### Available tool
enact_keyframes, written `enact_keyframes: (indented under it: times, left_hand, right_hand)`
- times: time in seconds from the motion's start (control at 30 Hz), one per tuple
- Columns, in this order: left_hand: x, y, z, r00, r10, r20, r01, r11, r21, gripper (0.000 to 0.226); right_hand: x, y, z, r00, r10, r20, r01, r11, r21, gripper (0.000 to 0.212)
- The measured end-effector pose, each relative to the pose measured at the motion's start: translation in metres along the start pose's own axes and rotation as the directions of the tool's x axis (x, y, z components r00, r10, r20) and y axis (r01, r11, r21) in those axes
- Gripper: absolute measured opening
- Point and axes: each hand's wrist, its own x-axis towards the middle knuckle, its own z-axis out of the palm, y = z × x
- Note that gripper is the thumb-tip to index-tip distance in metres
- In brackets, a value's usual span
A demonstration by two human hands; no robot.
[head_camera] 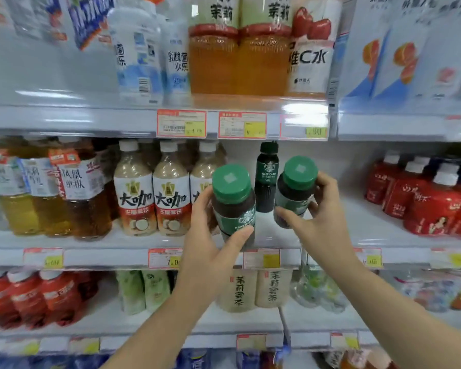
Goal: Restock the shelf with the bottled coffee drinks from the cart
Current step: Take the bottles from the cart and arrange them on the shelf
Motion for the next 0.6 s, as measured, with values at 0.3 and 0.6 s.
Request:
enact_keyframes:
  times: [0.3,0.6]
  left_hand:
    - [0.033,-0.016,0.045,0.999,0.024,0.037,-0.028,0.995,0.095,0.063]
    - [0.077,-0.053,0.073,0.994,-0.106,0.013,0.103,0.986,0.135,0.055]
  right_hand:
    - [0.042,0.058,0.006,0.989,0.128,0.074,-0.128,0.992,-0.002,0.065]
    - [0.059,0.089,-0.005,0.93,0.257,0.261,-0.268,0.963,0.006,0.057]
